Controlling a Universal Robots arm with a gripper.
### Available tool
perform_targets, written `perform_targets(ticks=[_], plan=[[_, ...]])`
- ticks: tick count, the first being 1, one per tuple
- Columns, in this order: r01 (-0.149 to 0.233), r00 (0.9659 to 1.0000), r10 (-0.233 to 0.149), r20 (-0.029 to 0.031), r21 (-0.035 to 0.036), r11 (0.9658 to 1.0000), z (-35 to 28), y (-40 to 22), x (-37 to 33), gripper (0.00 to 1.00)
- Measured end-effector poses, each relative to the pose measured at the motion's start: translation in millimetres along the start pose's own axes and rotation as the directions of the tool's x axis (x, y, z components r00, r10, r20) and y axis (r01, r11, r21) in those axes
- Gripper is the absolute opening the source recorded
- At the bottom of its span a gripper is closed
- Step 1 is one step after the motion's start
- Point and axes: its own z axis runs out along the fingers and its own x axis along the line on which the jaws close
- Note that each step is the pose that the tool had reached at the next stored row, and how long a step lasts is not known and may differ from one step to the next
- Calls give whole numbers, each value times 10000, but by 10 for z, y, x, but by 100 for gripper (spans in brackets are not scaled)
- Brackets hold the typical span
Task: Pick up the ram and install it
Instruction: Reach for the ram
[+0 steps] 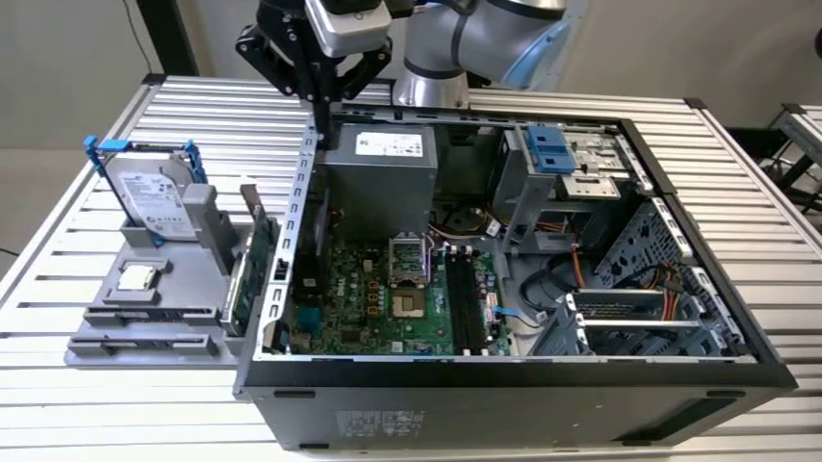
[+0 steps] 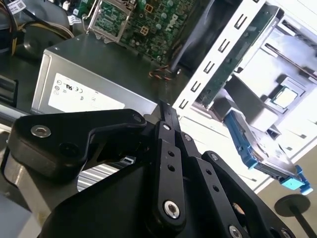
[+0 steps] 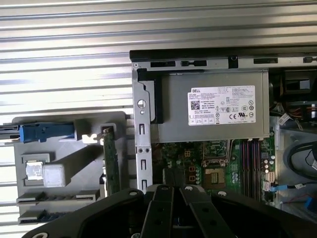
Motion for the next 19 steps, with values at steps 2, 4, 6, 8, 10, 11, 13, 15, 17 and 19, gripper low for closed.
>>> perform_targets(ticks=[2,4,6,8,10,11,13,15,17,19], plan=[[0,10000,0,0,0,10000,0,-1,21,0],[0,10000,0,0,0,10000,-1,-3,44,0],[1,10000,-1,0,0,10000,-1,-5,65,0],[1,10000,-1,-1,0,10000,-2,-6,86,0],[1,10000,-1,0,0,10000,-3,-8,108,0],[1,10000,-1,0,0,10000,-3,-9,119,0],[0,10000,0,0,0,10000,-3,-10,141,0],[0,10000,0,-1,0,10000,-4,-12,165,0],[0,10000,0,0,0,10000,-4,-13,188,0],[0,10000,0,-1,0,10000,-5,-15,211,0]])
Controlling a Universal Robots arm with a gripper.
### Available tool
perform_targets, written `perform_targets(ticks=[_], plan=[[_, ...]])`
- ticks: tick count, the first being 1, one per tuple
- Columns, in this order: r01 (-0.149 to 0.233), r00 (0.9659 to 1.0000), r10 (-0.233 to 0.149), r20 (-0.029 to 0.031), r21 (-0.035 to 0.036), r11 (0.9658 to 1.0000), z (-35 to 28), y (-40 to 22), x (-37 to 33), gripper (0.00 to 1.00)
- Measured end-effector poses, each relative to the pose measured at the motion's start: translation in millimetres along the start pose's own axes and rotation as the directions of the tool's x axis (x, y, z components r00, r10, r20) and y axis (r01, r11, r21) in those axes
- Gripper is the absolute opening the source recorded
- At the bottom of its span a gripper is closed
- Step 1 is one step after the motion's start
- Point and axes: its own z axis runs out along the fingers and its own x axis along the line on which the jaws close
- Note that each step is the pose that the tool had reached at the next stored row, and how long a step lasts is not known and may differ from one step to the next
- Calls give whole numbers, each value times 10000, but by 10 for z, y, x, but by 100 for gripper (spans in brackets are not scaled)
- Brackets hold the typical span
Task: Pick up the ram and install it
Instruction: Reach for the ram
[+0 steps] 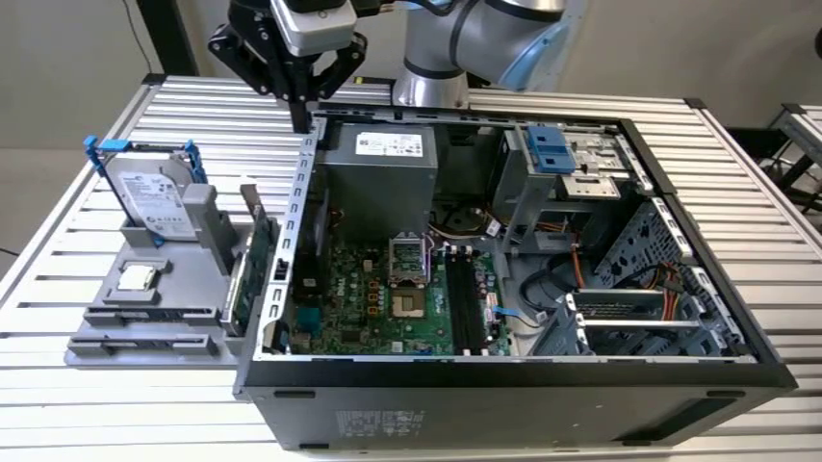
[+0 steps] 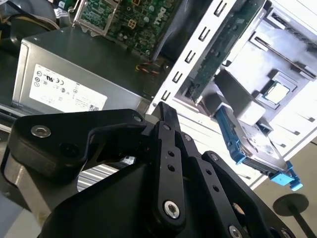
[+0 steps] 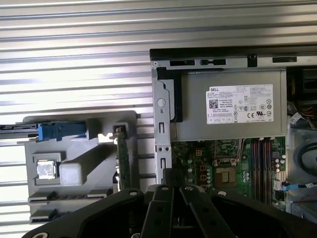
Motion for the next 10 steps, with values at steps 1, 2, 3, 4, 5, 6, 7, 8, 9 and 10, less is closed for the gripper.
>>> perform_targets(ticks=[1,2,3,4,5,6,7,8,9,10], plan=[[0,10000,0,0,0,10000,0,-1,12,0],[0,10000,0,0,0,10000,0,-2,24,0],[1,10000,-1,0,0,10000,-1,-3,35,0],[0,10000,0,0,0,10000,-1,-3,47,0],[1,10000,-1,0,0,10000,-1,-4,58,0],[0,10000,0,0,0,10000,-2,-5,69,0],[1,10000,-1,0,0,10000,-2,-6,81,0],[1,10000,-1,0,0,10000,-2,-6,91,0],[0,10000,0,0,0,10000,-2,-7,101,0],[0,10000,0,0,1,10000,-3,-8,111,0]])
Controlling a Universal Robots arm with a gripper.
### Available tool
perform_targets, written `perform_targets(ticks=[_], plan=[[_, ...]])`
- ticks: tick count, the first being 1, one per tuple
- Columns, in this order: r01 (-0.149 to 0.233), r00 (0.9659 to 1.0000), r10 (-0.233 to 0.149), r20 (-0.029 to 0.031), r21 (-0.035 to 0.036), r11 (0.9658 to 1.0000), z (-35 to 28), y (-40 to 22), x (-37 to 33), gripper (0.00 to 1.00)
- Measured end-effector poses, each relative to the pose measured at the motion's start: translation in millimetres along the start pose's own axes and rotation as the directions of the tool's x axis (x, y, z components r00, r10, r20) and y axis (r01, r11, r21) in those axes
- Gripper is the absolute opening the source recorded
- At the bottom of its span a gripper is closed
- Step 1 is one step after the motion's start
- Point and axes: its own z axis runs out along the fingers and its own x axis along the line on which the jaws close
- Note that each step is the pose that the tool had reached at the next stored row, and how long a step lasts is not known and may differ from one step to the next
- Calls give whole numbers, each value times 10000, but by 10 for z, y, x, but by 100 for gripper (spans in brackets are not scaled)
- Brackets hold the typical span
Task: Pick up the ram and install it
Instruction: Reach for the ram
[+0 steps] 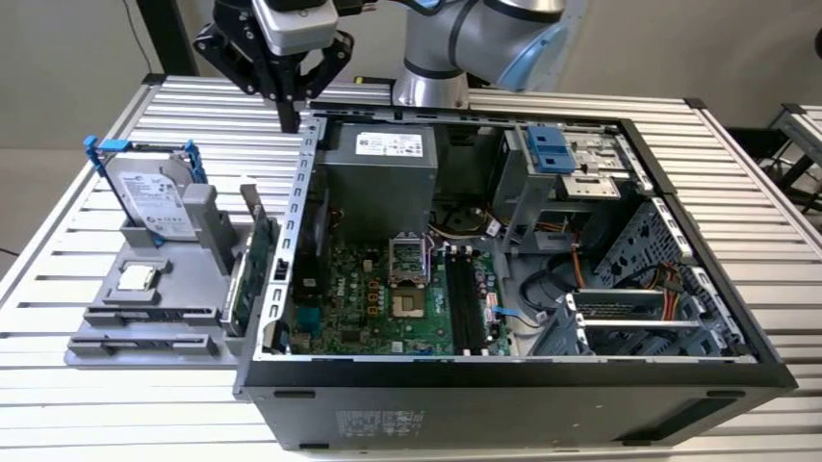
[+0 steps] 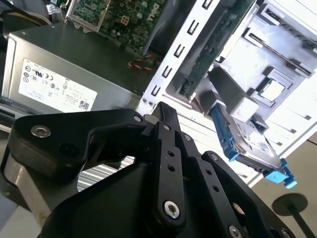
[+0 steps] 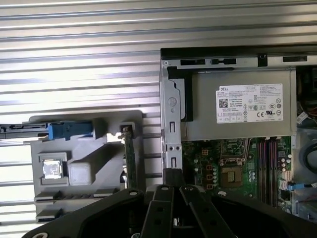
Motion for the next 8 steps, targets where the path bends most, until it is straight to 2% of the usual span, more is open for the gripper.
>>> perform_targets(ticks=[8], plan=[[0,10000,0,1,-1,10000,-1,-6,79,0]])
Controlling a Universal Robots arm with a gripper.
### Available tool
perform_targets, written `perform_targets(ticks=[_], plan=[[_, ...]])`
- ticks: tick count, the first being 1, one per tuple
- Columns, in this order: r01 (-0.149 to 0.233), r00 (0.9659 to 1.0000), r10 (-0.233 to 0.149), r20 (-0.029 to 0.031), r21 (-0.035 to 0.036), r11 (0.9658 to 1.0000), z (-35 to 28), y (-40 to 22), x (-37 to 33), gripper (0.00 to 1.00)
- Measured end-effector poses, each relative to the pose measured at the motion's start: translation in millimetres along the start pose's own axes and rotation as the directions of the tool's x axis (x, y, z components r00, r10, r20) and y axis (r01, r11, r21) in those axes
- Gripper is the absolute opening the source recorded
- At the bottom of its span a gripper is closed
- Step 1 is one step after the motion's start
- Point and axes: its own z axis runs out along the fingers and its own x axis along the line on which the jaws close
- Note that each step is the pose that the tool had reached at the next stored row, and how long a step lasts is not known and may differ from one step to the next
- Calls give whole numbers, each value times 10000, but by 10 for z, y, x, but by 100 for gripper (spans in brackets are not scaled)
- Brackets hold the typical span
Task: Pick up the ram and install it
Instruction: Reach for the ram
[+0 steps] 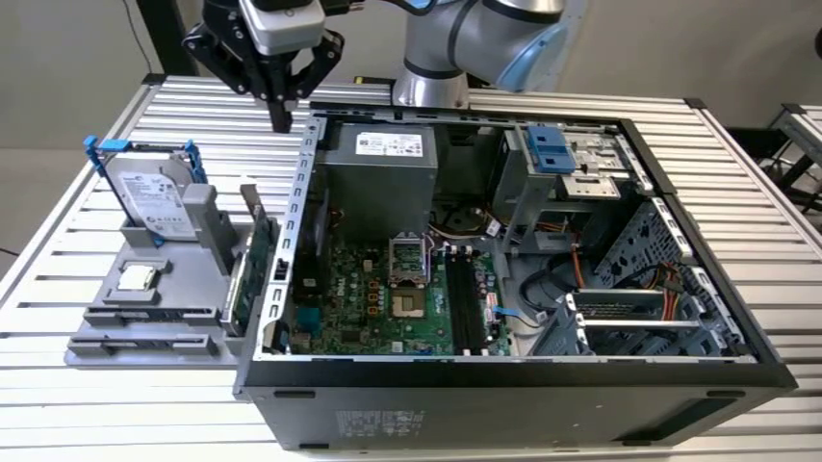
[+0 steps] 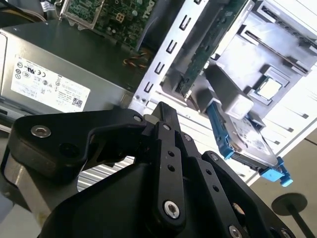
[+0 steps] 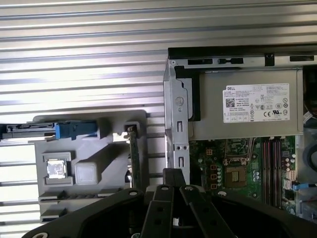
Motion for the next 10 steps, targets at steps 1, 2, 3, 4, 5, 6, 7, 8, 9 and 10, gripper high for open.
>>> perform_targets(ticks=[1,2,3,4,5,6,7,8,9,10], plan=[[0,10000,0,0,1,10000,-1,-1,10,0],[-1,10000,1,0,0,10000,-1,-1,20,0],[1,10000,-1,-1,1,10000,-1,-2,31,0],[0,10000,0,-1,1,10000,-1,-3,41,0],[1,10000,-1,-1,1,10000,-1,-4,52,0],[1,10000,-1,1,0,10000,-1,-4,63,0],[1,10000,-1,0,1,10000,-2,-5,73,0],[0,10000,0,0,1,10000,-2,-6,83,0],[0,10000,0,-1,1,10000,-3,-6,92,0],[0,10000,0,-1,1,10000,-3,-7,100,0]])
